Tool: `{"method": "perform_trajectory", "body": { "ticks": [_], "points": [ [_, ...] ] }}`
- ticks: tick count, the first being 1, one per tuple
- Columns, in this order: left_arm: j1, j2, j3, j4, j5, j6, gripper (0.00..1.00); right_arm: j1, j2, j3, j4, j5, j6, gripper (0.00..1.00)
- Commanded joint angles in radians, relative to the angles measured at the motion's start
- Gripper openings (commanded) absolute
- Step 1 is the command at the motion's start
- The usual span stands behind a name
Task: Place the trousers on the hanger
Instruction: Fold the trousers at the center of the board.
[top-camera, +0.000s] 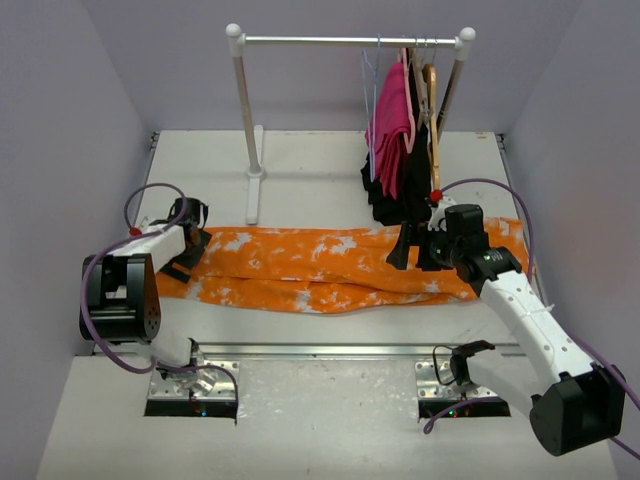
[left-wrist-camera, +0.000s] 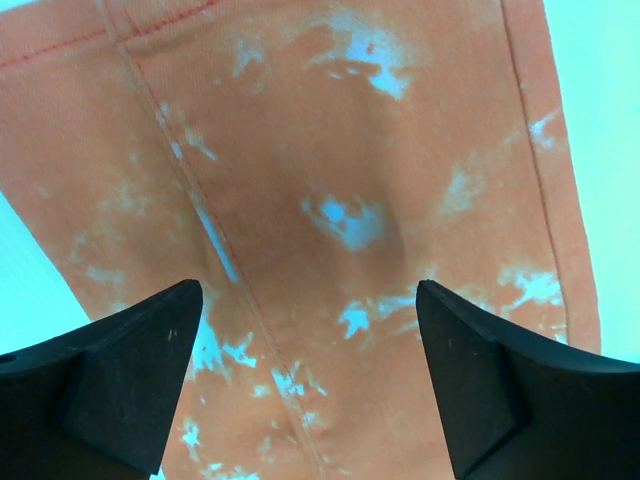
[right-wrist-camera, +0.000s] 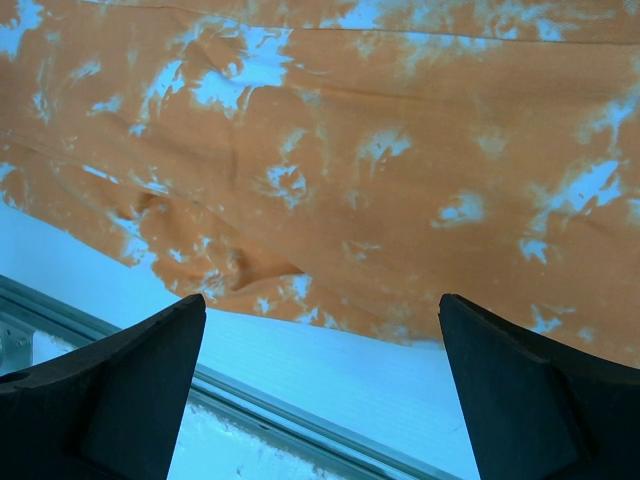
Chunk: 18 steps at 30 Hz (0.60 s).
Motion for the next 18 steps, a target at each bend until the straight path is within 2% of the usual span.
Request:
{"method": "perform_trajectory", "body": {
  "ticks": [1,4,6,8,15,18],
  "points": [
    [-0.023,-0.051,0.036,0.026,0.033,0.012,0.77,0.003,-0.011,-0.003,0.045,-0.013,-0.016,0.99],
    [-0.031,-0.029,0.056,0.028,0.032,-0.004,0.72,0.003,-0.012,-0.005,0.046,-0.011,-0.016,0.99],
    [-0.033,0.000,0.067,0.026,0.024,-0.016,0.63,0.003,-0.014,-0.006,0.046,-0.010,-0.014,0.99],
    [-0.033,0.030,0.071,0.021,0.023,-0.020,0.59,0.003,-0.014,-0.008,0.046,-0.009,-0.014,0.99],
    [-0.034,0.076,0.053,0.032,0.048,-0.026,0.58,0.003,-0.012,-0.009,0.050,-0.008,-0.014,0.99],
    [-0.036,0.078,0.044,0.035,0.057,-0.027,0.54,0.004,-0.011,-0.011,0.050,-0.008,-0.014,0.99]
  ]
}}
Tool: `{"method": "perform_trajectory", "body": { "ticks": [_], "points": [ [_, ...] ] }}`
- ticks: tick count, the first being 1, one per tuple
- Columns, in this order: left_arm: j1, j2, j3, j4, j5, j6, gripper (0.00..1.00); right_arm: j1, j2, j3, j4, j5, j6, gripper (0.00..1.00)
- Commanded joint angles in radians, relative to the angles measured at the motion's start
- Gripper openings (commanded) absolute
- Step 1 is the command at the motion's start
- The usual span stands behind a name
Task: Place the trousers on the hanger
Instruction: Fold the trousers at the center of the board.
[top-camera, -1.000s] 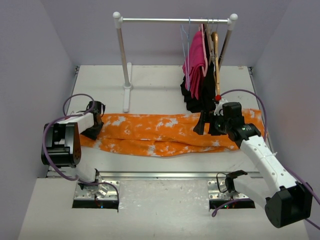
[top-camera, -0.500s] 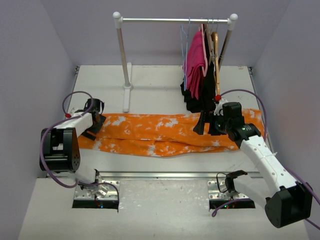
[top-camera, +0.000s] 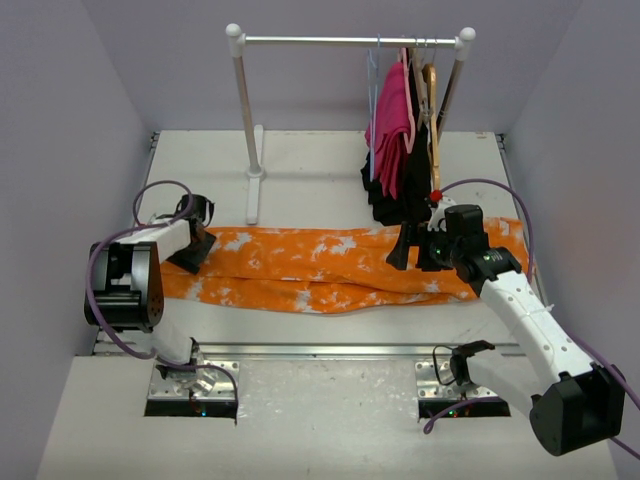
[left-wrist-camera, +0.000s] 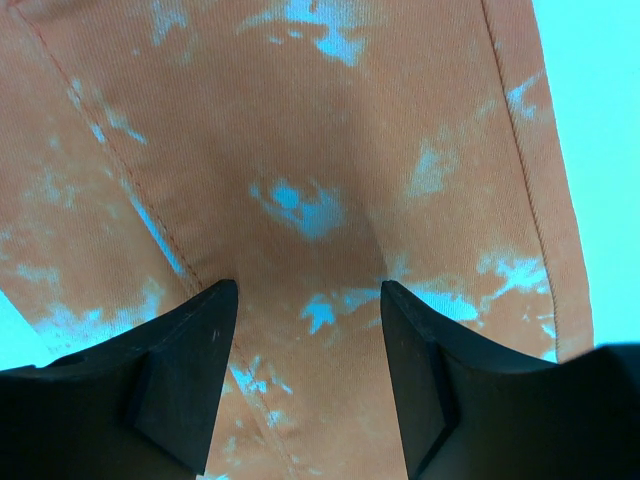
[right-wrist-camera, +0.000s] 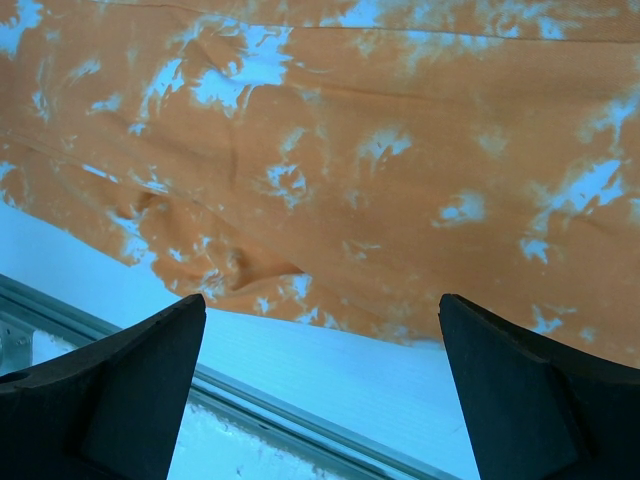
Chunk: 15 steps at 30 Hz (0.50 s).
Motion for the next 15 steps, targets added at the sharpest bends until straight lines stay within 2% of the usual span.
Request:
{"method": "perform_trajectory", "body": {
  "ticks": [1,8,15],
  "points": [
    [-0.010,-0.003,-0.004,0.024,0.012,-0.017,0.54,0.003,-0.013,-0.007,0.046,-0.005,-0.014,0.99],
    [-0.010,-0.007,-0.007,0.002,0.015,-0.022,0.51,0.003,-0.013,-0.008,0.049,-0.007,-0.011,0.99],
    [-0.012,-0.101,-0.013,-0.086,-0.030,-0.056,0.51,0.003,-0.015,-0.010,0.050,-0.008,-0.013,0.99]
  ]
}}
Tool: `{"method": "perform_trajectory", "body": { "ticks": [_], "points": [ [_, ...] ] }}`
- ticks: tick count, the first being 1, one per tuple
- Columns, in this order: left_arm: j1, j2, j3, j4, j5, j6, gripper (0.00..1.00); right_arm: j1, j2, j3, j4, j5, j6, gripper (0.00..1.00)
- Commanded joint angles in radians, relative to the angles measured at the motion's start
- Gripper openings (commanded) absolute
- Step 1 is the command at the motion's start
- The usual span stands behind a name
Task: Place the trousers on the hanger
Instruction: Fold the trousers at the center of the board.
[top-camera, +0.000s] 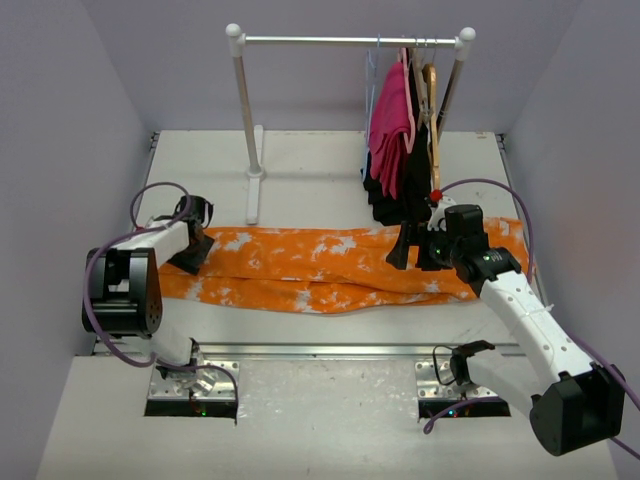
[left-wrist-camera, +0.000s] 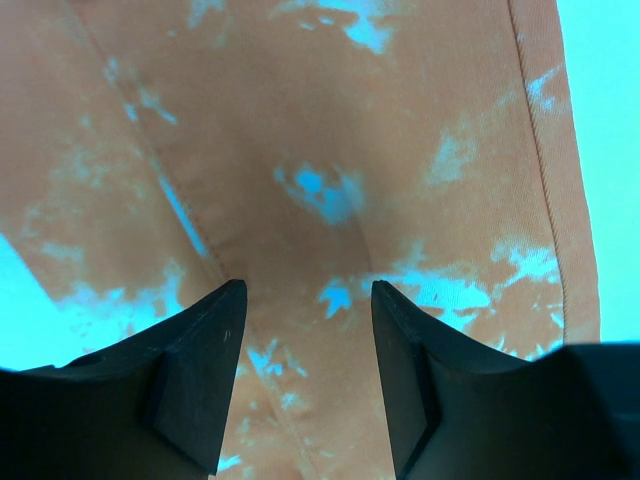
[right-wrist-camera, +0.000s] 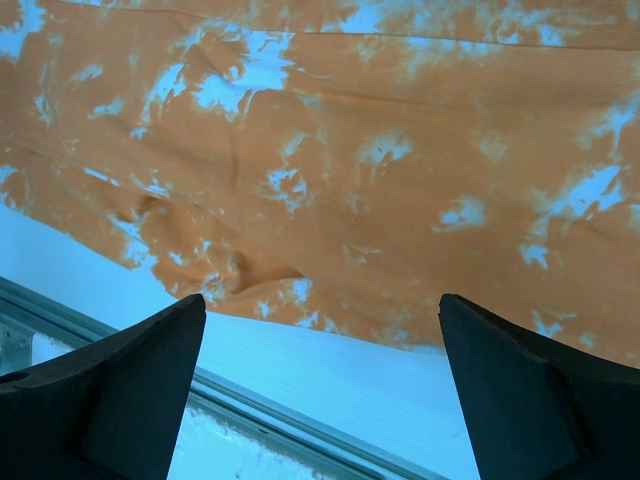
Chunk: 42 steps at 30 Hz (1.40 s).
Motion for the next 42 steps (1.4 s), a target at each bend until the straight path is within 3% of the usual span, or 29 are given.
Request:
{"method": "perform_trajectory", "body": {
  "ticks": [1,13,23,26,32,37,42],
  "points": [
    [-0.011,-0.075,-0.002,-0.054,-0.033,-0.033,0.51,0.003,-0.015,-0.005,0.037,-0.008,-0.013,0.99],
    [-0.010,0.025,-0.007,-0.034,-0.028,-0.045,0.49,0.004,-0.018,-0.008,0.038,-0.008,-0.011,0.99],
    [-0.010,0.000,-0.004,-0.027,-0.053,-0.043,0.40,0.004,-0.014,-0.008,0.039,-0.005,-0.011,0.99],
    [-0.011,-0.007,-0.004,-0.027,-0.060,-0.043,0.36,0.003,-0.017,-0.008,0.039,-0.005,-0.011,0.99],
    [-0.011,0.015,-0.004,-0.010,-0.047,-0.033,0.02,0.003,-0.018,-0.009,0.040,-0.003,-0.011,0.99],
    [-0.011,-0.025,-0.004,-0.021,-0.051,-0.016,0.00,0.004,-0.018,-0.008,0.041,-0.001,-0.010,0.99],
    [-0.011,-0.176,0.030,-0.105,-0.119,-0.004,0.00,0.003,-0.013,-0.007,0.040,-0.001,-0.011,0.99]
  ]
}}
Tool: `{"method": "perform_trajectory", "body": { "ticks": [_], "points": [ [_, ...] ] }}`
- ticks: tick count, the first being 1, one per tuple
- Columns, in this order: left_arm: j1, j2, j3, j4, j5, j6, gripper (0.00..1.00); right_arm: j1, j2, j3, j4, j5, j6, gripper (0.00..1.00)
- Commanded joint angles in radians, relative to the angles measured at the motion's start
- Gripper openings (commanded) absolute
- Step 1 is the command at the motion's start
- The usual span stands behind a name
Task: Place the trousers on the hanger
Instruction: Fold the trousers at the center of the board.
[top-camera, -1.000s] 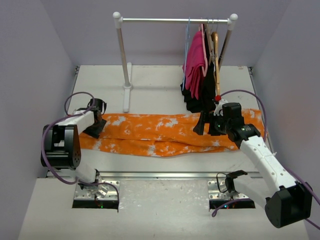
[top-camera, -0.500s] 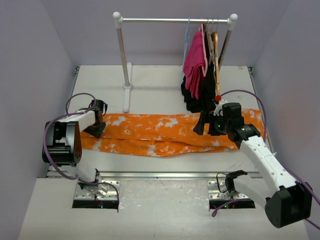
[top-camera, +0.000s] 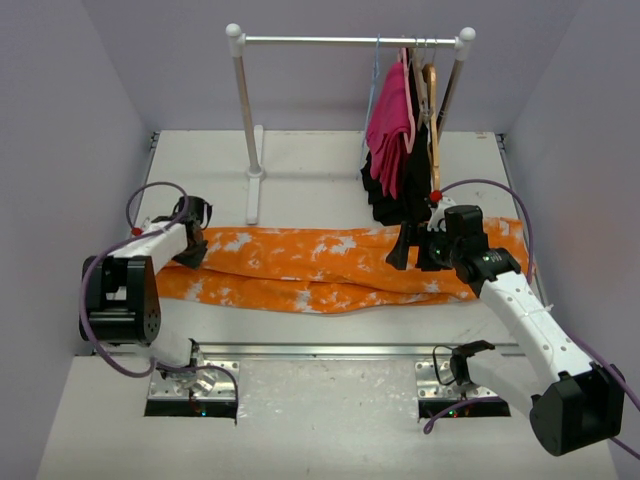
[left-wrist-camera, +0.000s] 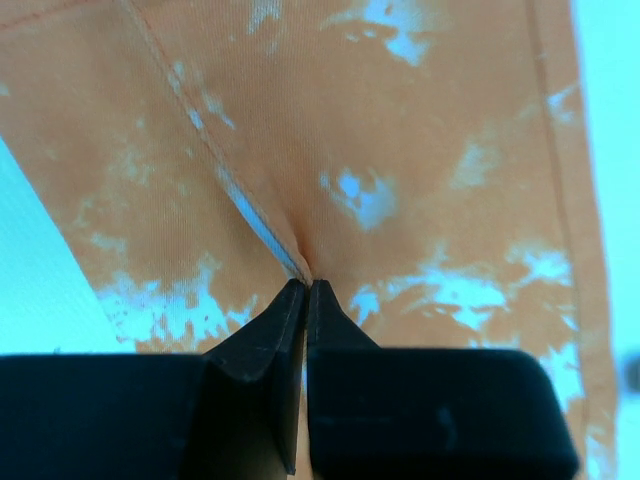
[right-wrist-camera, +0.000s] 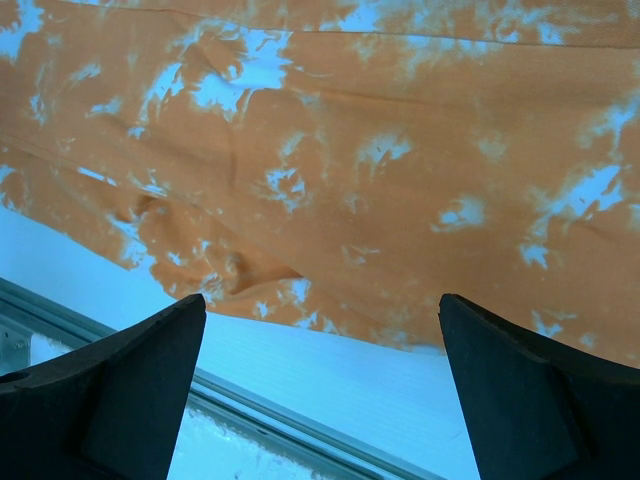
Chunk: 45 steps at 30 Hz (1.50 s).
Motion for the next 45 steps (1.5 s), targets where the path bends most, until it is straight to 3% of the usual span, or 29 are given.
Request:
{"method": "perform_trajectory", "body": {
  "ticks": [1,9,25,27,29,30,31,36,40,43,45],
  "points": [
    [-0.011,-0.178,0.047,-0.073,-0.091,0.014,0.00,0.003,-0.012,0.000,0.035,-0.001,-0.011,0.99],
    [-0.011,-0.351,0.046,-0.136,-0.105,0.037,0.00,0.003,-0.011,0.001,0.031,0.006,-0.010,0.99],
    [-0.016,-0.596,-0.197,-0.118,-0.084,0.123,0.01,0.004,-0.001,0.003,0.031,0.013,-0.012,0.99],
    [-0.014,-0.608,-0.211,-0.089,-0.078,0.140,0.19,0.005,0.000,0.003,0.031,0.012,-0.010,0.99],
    [-0.016,-0.602,-0.206,-0.062,-0.046,0.164,0.58,0.005,0.003,0.003,0.031,0.009,-0.010,0.99],
    [-0.016,-0.601,-0.205,-0.064,-0.043,0.166,0.82,0.004,0.003,0.003,0.031,0.009,-0.010,0.99],
    [-0.016,-0.588,-0.199,-0.071,-0.041,0.160,0.98,0.005,0.003,0.003,0.032,0.007,-0.011,0.99],
    [-0.015,-0.511,-0.148,-0.061,-0.004,0.088,1.00,0.003,0.031,0.011,0.039,-0.010,-0.012,0.99],
    [-0.011,-0.393,-0.116,-0.053,0.025,0.023,1.00,0.006,0.143,0.042,0.019,0.006,-0.011,0.99],
    [-0.004,-0.215,-0.080,-0.101,0.003,-0.038,1.00,0.061,0.218,0.053,-0.005,0.097,-0.021,0.99],
    [0.015,-0.097,-0.036,-0.177,-0.045,-0.111,1.00,0.177,0.282,0.084,-0.055,0.207,-0.053,0.94]
  ]
}}
